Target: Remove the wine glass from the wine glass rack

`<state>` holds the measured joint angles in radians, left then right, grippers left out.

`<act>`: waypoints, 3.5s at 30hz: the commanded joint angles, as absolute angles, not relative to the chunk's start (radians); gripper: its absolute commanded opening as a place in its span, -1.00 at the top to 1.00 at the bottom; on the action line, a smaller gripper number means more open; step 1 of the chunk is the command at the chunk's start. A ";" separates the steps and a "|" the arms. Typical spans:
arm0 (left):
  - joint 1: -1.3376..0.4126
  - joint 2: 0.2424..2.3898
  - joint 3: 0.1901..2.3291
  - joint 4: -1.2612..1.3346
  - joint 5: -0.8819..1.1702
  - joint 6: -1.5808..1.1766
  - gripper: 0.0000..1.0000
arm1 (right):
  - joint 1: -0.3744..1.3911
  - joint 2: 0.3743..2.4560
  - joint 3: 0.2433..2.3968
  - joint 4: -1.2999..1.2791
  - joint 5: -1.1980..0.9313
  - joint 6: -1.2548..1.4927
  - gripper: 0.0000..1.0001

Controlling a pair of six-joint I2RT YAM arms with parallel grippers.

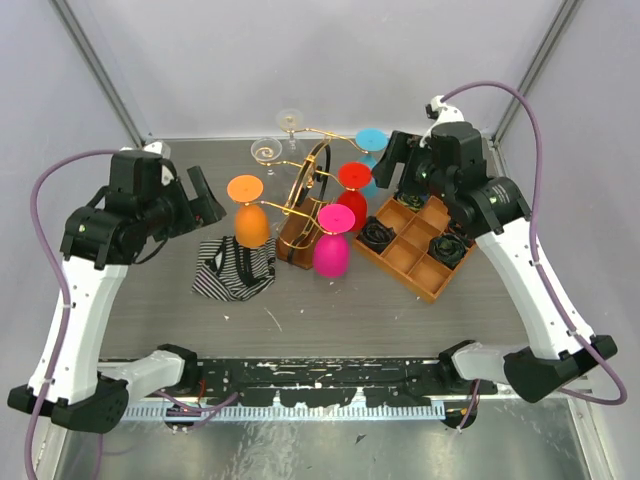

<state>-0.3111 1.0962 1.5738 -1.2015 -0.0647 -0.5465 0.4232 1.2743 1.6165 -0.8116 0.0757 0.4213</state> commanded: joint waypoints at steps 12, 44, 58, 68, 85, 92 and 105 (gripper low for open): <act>-0.321 1.078 1.513 -1.094 0.093 -0.485 -0.96 | 0.417 1.138 1.354 -0.829 0.107 0.469 -0.79; -0.350 0.792 1.205 -1.152 0.065 -0.620 -0.96 | 0.144 1.534 1.317 -0.816 0.226 0.401 -1.00; -0.350 0.752 1.156 -1.174 0.063 -0.621 -0.96 | 0.029 1.891 1.397 -0.857 0.331 0.400 -1.00; -0.351 0.747 1.157 -1.183 0.061 -0.621 -0.96 | -0.113 1.966 1.467 -0.793 0.065 0.644 -1.00; -0.350 0.787 1.181 -1.186 0.046 -0.617 -0.96 | -0.091 2.221 1.910 -0.792 0.068 1.086 -1.00; -0.350 0.816 1.194 -1.184 0.048 -0.618 -0.96 | -0.077 2.268 1.947 -0.766 0.116 1.293 -1.00; -0.350 0.819 1.207 -1.200 0.048 -0.578 -0.96 | 0.018 2.295 2.027 -0.820 0.325 1.106 -1.00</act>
